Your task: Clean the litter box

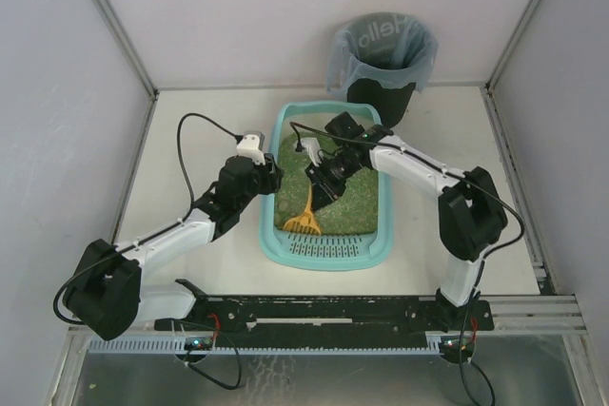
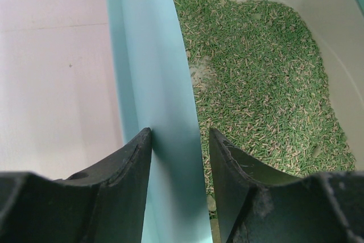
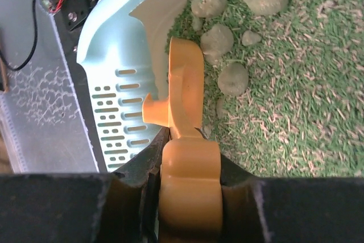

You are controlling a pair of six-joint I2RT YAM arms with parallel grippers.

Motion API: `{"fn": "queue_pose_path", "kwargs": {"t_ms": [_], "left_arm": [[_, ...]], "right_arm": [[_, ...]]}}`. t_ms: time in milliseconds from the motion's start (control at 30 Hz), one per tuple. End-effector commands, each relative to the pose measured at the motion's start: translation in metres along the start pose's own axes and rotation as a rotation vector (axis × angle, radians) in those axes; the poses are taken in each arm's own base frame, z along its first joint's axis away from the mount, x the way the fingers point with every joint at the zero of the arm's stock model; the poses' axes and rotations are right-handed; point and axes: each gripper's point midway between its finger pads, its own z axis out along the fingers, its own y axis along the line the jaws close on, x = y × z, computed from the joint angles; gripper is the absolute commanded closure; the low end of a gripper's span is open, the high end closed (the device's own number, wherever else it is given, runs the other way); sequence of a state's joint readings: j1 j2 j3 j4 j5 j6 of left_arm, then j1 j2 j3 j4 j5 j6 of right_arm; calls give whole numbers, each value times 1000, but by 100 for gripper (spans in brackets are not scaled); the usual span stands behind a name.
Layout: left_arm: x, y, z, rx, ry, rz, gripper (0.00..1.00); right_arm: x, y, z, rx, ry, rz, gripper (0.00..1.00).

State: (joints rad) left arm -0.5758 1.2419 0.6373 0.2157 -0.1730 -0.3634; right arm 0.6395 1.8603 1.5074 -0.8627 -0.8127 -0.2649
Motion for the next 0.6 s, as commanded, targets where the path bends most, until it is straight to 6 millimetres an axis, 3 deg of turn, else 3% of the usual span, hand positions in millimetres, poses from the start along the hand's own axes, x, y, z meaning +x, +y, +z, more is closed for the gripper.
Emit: {"fn": "queue_pose_path", "kwargs": {"t_ms": [0, 133, 267, 433, 567], "left_arm": [[-15, -24, 0, 86, -22, -17, 52], [-16, -24, -1, 86, -24, -17, 52], [-16, -24, -1, 83, -27, -16, 52], [-16, -24, -1, 85, -26, -15, 52], [-15, -25, 0, 87, -20, -18, 52]], "right_arm": [[-32, -15, -28, 291, -141, -69, 100], [-36, -37, -41, 538, -126, -111, 100], [-53, -50, -65, 729, -183, -146, 100], [-81, -62, -115, 973, -307, -175, 100], [-104, -52, -159, 1103, -425, -195, 100]]}}
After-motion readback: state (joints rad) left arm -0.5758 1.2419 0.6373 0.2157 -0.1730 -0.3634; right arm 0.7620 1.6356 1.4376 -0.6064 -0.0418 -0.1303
